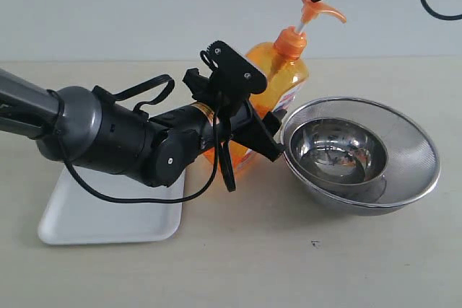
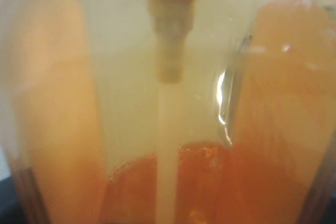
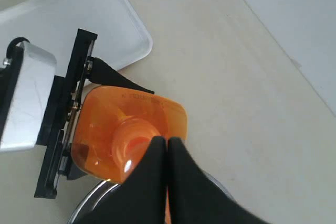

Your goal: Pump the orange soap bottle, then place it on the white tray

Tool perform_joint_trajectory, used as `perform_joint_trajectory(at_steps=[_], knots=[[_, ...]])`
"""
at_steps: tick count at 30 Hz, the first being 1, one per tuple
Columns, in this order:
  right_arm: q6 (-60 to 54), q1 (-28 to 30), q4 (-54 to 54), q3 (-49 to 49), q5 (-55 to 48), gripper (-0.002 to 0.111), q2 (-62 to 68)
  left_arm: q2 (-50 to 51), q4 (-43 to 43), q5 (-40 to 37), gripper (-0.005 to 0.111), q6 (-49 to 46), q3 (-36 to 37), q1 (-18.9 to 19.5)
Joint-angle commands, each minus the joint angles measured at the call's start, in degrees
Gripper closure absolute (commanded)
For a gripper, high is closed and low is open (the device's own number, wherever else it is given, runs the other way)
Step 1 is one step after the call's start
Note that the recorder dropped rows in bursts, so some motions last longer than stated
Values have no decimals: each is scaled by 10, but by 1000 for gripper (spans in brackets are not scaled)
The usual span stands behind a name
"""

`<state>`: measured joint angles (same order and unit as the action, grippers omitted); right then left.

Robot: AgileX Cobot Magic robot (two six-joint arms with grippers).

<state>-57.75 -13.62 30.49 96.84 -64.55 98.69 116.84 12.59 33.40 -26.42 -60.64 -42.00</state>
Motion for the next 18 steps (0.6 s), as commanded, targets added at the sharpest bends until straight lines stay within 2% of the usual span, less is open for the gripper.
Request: perform_joint_trajectory(at_steps=[1, 14, 18], knots=[[-1, -2, -26, -22, -54, 108, 19, -3, -6, 58, 102, -2, -7, -5], [0, -2, -26, -23, -54, 108, 19, -3, -6, 58, 102, -2, -7, -5], [-15, -10, -26, -56, -54, 108, 19, -3, -6, 58, 102, -2, -7, -5]])
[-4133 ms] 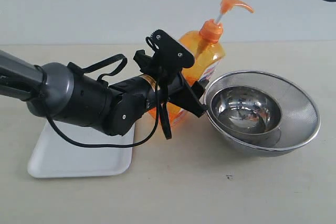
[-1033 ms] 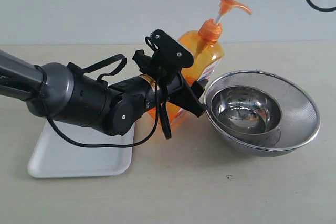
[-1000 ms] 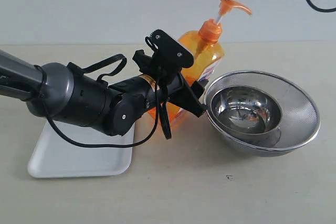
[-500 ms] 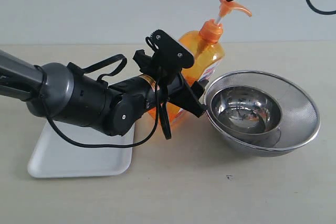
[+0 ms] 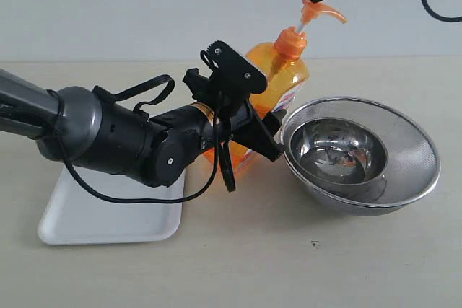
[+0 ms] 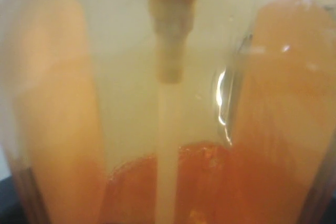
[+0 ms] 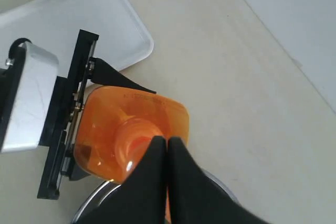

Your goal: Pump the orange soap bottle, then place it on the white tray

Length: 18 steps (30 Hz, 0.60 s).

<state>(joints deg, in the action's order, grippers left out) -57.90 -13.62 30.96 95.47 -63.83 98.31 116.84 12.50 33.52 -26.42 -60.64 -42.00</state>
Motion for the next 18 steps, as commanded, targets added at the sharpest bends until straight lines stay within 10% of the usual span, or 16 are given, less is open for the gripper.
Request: perform_joint_trajectory(at_steps=[1, 18], knots=[[-14, -14, -31, -43, -61, 108, 23, -3, -5, 57, 102, -2, -7, -5], [-16, -23, -34, -63, -61, 108, 23, -3, -10, 57, 102, -2, -7, -5]])
